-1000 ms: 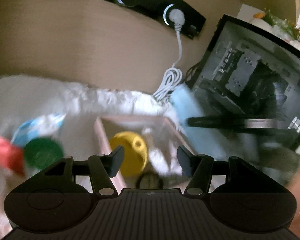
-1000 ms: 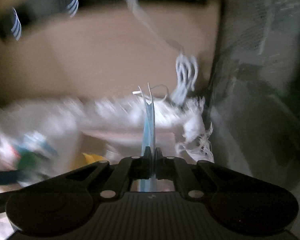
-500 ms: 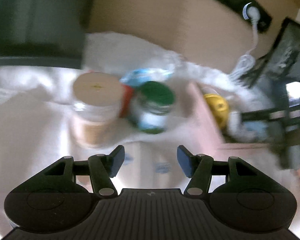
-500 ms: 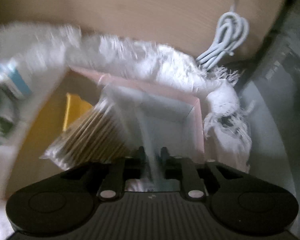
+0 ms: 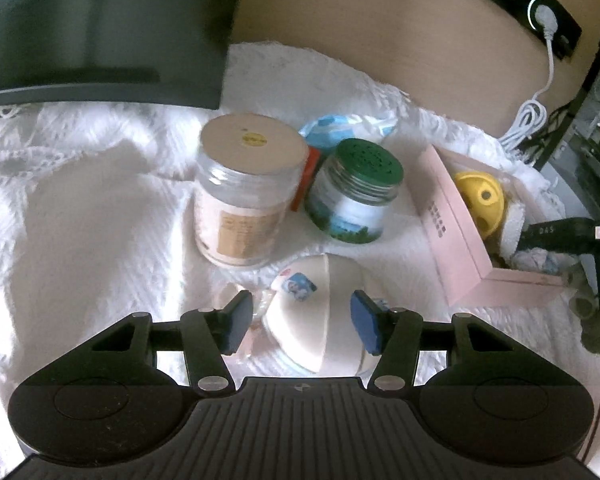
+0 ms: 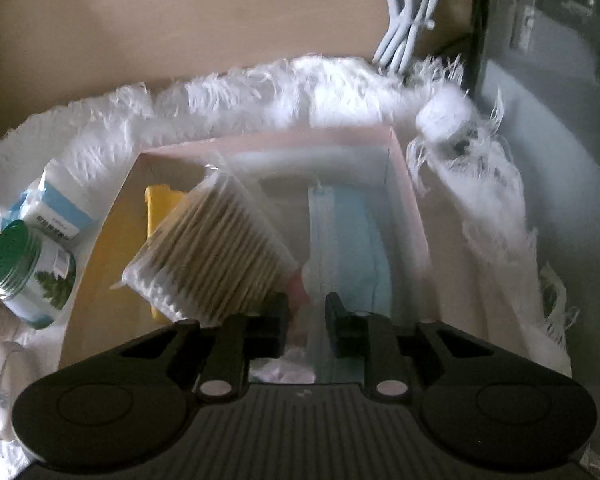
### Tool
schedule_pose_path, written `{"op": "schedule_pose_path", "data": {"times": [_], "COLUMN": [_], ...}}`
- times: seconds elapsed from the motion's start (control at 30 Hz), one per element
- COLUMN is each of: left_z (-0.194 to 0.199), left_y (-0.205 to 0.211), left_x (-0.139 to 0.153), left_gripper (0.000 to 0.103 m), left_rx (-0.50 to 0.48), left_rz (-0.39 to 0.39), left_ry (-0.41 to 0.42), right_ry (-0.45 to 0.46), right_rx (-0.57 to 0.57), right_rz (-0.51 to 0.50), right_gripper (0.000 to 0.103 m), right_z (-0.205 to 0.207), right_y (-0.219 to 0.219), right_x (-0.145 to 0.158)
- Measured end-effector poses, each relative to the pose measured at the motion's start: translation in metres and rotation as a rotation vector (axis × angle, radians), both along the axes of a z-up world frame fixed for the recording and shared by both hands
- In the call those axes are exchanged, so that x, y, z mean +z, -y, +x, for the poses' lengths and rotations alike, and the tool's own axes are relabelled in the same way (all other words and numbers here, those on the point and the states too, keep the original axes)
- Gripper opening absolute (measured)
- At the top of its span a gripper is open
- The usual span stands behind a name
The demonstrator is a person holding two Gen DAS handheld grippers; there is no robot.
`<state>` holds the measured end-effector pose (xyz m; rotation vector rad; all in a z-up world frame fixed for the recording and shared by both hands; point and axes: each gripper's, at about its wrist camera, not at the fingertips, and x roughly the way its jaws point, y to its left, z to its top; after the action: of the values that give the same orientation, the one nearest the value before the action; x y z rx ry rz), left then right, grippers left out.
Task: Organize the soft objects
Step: 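Grasp the pink hair clip with the left tool while the right reaches to the beige round case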
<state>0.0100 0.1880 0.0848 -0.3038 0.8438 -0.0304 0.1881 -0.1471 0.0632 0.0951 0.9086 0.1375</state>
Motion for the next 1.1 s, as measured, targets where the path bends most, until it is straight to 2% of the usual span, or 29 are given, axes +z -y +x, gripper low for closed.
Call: {"op": "schedule_pose_path", "data": {"times": [0.13,0.2,0.27,0.33,0.4,0.57,0.77,0.9,1.1], "left_z": [-0.007,-0.010,-0.013,-0.015,-0.019,-0.027,-0.040,-0.054,-0.076], "left_y": [-0.013,-0.020,-0.026,-0.031,-0.034,-0.037,-0.044,-0.052,-0.053], "left_x": [0.000,-0.001,-0.002,-0.002,-0.002,-0.006,-0.012,-0.010,-0.010], "left_gripper": [0.059,0.059,0.059,0.059,0.059,0.059,0.059,0.059,0.059], "left_rx": [0.049,0.075,0.100,0.122,0.143,0.159,0.199,0.211,0.160], "left_rz": [-0.015,-0.028,-0.032,-0.032,-0.043,-0.062,-0.067,-0.069,-0.065], "left_ry": [-0.009,-0.013,-0.017,-0.018,-0.016,-0.023,-0.047,-0.040,-0.044], "right_ry": [0.031,0.082,0.148,0.213,0.243,0.180,0.117,0.137,0.161], "right_rx": [0.008,0.017,0.027,0.041,0.063,0.176,0.325,0.429,0.545], "right_rz": [-0.029,-0.068,-0.091,-0.098,-0.077,0.006,0.053,0.069,0.083], "right_gripper": [0.022,0.027,0.040,0.068,0.076,0.080,0.080,0.080,0.080], "right_z": [-0.010,-0.028,-0.048,-0.073,-0.092,-0.132,-0.148,-0.144,-0.118], "right_y": [-0.002,-0.005,-0.006,-0.008,-0.009,-0.027,-0.079,-0.115,-0.167], "right_x": [0.006,0.015,0.025,0.034,0.039,0.035,0.021,0.028,0.030]}}
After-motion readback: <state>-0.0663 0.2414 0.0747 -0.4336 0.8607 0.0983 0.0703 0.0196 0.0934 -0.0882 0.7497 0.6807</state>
